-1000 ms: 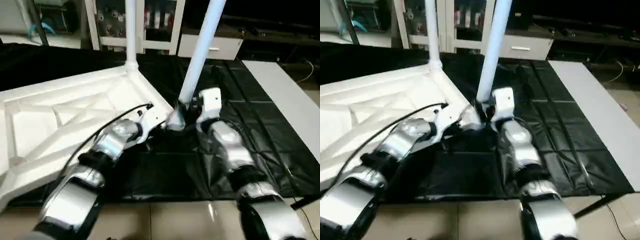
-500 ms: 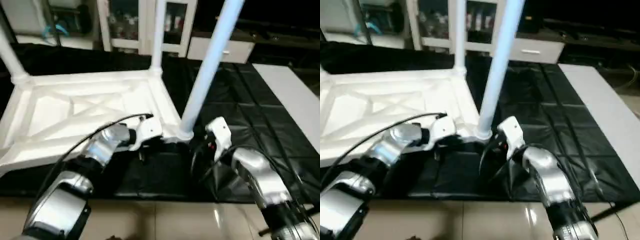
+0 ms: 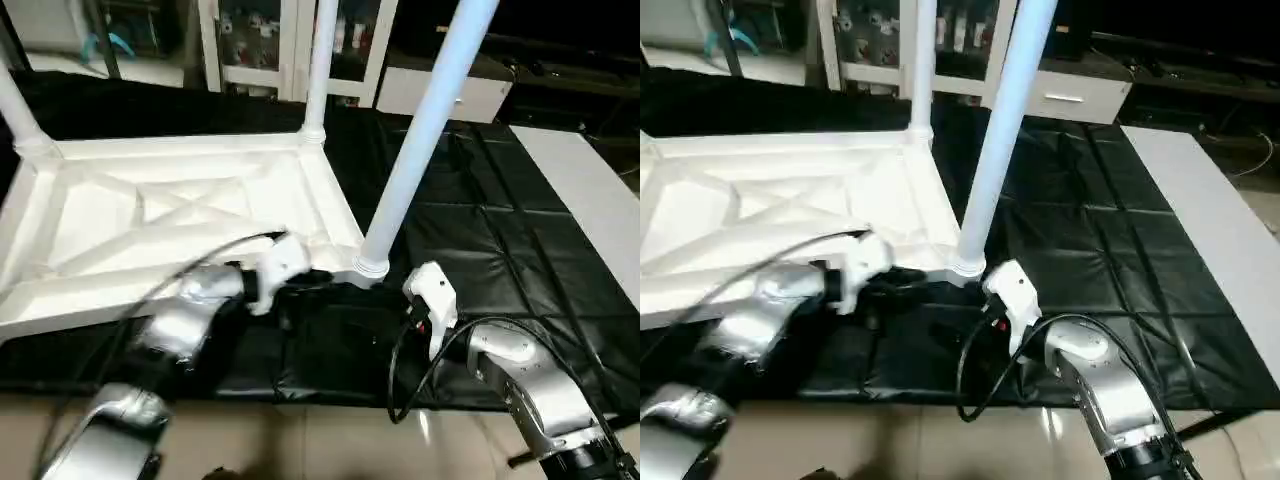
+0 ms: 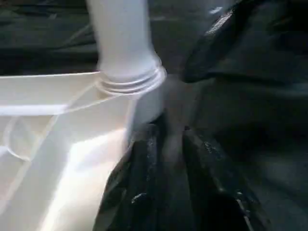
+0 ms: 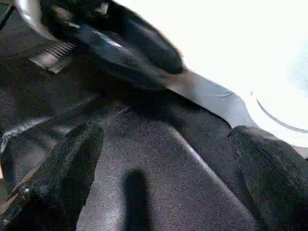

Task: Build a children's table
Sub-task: Rotate leg to tighten

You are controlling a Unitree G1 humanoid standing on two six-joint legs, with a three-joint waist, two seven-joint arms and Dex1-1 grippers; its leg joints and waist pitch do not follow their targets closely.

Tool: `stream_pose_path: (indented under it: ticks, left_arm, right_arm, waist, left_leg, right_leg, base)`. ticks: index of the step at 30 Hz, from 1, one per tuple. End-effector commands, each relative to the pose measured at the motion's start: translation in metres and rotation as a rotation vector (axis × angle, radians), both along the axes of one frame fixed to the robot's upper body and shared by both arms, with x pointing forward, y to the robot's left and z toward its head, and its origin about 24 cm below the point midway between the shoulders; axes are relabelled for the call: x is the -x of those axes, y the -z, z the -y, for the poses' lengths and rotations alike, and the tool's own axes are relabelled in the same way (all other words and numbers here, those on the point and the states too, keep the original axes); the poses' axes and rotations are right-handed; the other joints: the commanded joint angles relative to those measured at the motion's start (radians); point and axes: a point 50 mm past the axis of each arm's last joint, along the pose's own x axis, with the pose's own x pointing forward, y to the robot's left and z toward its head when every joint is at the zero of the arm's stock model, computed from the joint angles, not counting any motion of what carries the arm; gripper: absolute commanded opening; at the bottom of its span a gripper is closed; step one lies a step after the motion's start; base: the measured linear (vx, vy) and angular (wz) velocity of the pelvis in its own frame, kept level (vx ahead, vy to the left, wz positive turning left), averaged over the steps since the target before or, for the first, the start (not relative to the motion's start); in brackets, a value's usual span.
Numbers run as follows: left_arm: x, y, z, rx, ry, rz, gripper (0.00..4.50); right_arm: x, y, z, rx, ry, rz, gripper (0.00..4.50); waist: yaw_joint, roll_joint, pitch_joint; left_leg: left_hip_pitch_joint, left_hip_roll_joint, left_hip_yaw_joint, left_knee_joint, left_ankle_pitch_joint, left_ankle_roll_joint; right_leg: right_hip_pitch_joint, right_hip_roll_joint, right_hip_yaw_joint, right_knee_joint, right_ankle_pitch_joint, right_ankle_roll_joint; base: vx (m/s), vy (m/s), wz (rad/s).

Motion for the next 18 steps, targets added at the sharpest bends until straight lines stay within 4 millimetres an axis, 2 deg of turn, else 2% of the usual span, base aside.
stream_pose_path:
  ticks: [1,2,3,4,5,6,7,8,9,10,12,13,14,15,16,18]
  left_arm:
    - [0.010,-0.016,-0.017,-0.002,0.014,-0.066,1.33]
    - [0.010,-0.016,-0.017,-0.002,0.014,-0.066,1.42]
    - [0.014,-0.017,-0.027,-0.048,0.001,-0.085,1.50]
    - [0.014,-0.017,-0.027,-0.048,0.001,-0.085,1.62]
    - [0.016,-0.017,-0.037,-0.103,-0.011,-0.098,1.62]
    - [0.019,-0.017,-0.044,-0.145,-0.021,-0.108,1.62]
    - [0.025,-0.023,-0.073,-0.285,-0.088,-0.144,1.62]
    - [0.025,-0.023,-0.073,-0.287,-0.089,-0.145,1.62]
    - [0.026,-0.025,-0.080,-0.314,-0.111,-0.152,1.62]
    - [0.024,-0.026,-0.086,-0.344,-0.148,-0.149,1.62]
    - [0.024,-0.026,-0.092,-0.393,-0.193,-0.152,1.62]
    - [0.025,-0.026,-0.098,-0.459,-0.228,-0.171,1.62]
    - [0.026,-0.026,-0.099,-0.476,-0.234,-0.177,1.62]
    - [0.024,-0.025,-0.102,-0.502,-0.261,-0.164,1.62]
    - [0.021,-0.025,-0.104,-0.526,-0.290,-0.140,1.62]
    - [0.012,-0.026,-0.107,-0.554,-0.353,-0.078,1.62]
  right_arm:
    - [-0.001,-0.003,0.002,0.002,0.004,0.006,4.50]
    - [-0.001,-0.003,0.002,0.002,0.004,0.006,4.50]
    - [-0.002,-0.003,0.001,-0.007,0.009,0.008,4.50]
    - [-0.002,-0.003,0.001,-0.007,0.009,0.008,4.50]
    - [-0.003,-0.004,0.000,-0.012,0.009,0.011,4.50]
    - [-0.003,-0.005,0.000,-0.016,0.009,0.013,4.50]
    - [-0.003,-0.006,-0.001,-0.025,0.008,0.014,4.50]
    - [-0.003,-0.006,-0.001,-0.025,0.008,0.014,4.50]
    - [-0.002,-0.006,-0.001,-0.025,0.007,0.013,4.50]
    - [-0.002,-0.004,-0.001,-0.020,0.009,0.010,4.50]
    - [-0.001,-0.003,-0.002,-0.018,0.011,0.006,4.50]
    - [0.000,-0.003,-0.003,-0.022,0.013,0.004,4.50]
    - [0.000,-0.003,-0.004,-0.024,0.013,0.004,4.50]
    - [0.000,-0.003,-0.004,-0.026,0.017,0.004,4.50]
    - [0.000,-0.003,-0.004,-0.029,0.024,0.004,4.50]
    - [0.000,-0.003,-0.004,-0.034,0.033,0.003,4.50]
  waist:
    - [0.001,0.020,-0.059]
    - [-0.003,0.018,-0.056]
    - [-0.003,0.023,-0.055]
    - [-0.005,0.022,-0.051]
    - [0.002,0.031,-0.051]
    - [0.002,0.031,-0.051]
    - [0.001,0.026,-0.051]
    - [0.001,0.030,-0.050]
    - [-0.002,0.030,-0.049]
    - [-0.001,0.039,-0.048]
    - [0.000,0.038,-0.049]
    - [0.002,0.042,-0.052]
    - [0.002,0.042,-0.052]
    - [0.004,0.046,-0.052]
    - [0.002,0.044,-0.051]
    - [0.005,0.047,-0.051]
  left_leg:
    - [0.014,0.016,0.009,-0.064,-0.155,0.031]
    - [0.013,0.016,0.010,-0.067,-0.188,0.018]
    - [0.017,0.017,0.011,-0.068,-0.209,0.009]
    - [0.015,0.017,0.010,-0.072,-0.243,-0.004]
    - [0.026,0.019,0.011,-0.071,-0.269,-0.019]
    - [0.026,0.019,0.011,-0.071,-0.269,-0.019]
    - [0.018,0.018,0.008,-0.074,-0.271,-0.029]
    - [0.021,0.018,0.007,-0.075,-0.274,-0.032]
    - [0.019,0.016,0.007,-0.075,-0.278,-0.035]
    - [0.024,0.016,0.006,-0.076,-0.296,-0.042]
    - [0.027,0.016,0.006,-0.074,-0.304,-0.048]
    - [0.028,0.016,0.005,-0.073,-0.297,-0.050]
    - [0.025,0.016,0.005,-0.073,-0.290,-0.051]
    - [0.025,0.015,0.004,-0.073,-0.287,-0.052]
    - [0.024,0.015,0.004,-0.073,-0.292,-0.052]
    - [0.025,0.013,0.004,-0.071,-0.305,-0.055]
  right_leg:
    - [0.052,-0.024,0.029,-0.037,-0.034,-0.234]
    - [0.053,-0.022,0.030,-0.041,-0.079,-0.223]
    - [0.050,-0.022,0.031,-0.043,-0.100,-0.218]
    - [0.051,-0.023,0.033,-0.050,-0.158,-0.202]
    - [0.044,-0.024,0.035,-0.054,-0.185,-0.193]
    - [0.044,-0.024,0.035,-0.054,-0.185,-0.193]
    - [0.050,-0.022,0.036,-0.052,-0.196,-0.181]
    - [0.048,-0.020,0.037,-0.051,-0.203,-0.170]
    - [0.047,-0.017,0.037,-0.051,-0.214,-0.165]
    - [0.044,-0.018,0.037,-0.055,-0.231,-0.162]
    - [0.042,-0.018,0.037,-0.056,-0.224,-0.170]
    - [0.043,-0.017,0.038,-0.051,-0.200,-0.178]
    - [0.045,-0.017,0.037,-0.047,-0.190,-0.181]
    - [0.046,-0.017,0.037,-0.047,-0.186,-0.182]
    - [0.046,-0.016,0.037,-0.049,-0.184,-0.182]
    - [0.044,-0.017,0.037,-0.050,-0.195,-0.182]
  base:
    - [0.000,0.000,0.00]
    - [0.000,0.000,0.00]
    - [0.000,0.000,0.00]
    - [0.000,0.000,0.00]
    - [0.000,0.000,0.00]
    - [0.000,0.000,0.00]
    - [0.000,0.000,0.00]
    - [0.000,0.000,0.00]
    - [0.000,0.000,0.00]
    - [0.000,0.000,0.00]
    - [0.000,0.000,0.00]
    - [0.000,0.000,0.00]
    - [0.000,0.000,0.00]
    - [0.000,0.000,0.00]
    - [0.000,0.000,0.00]
    - [0.000,0.000,0.00]
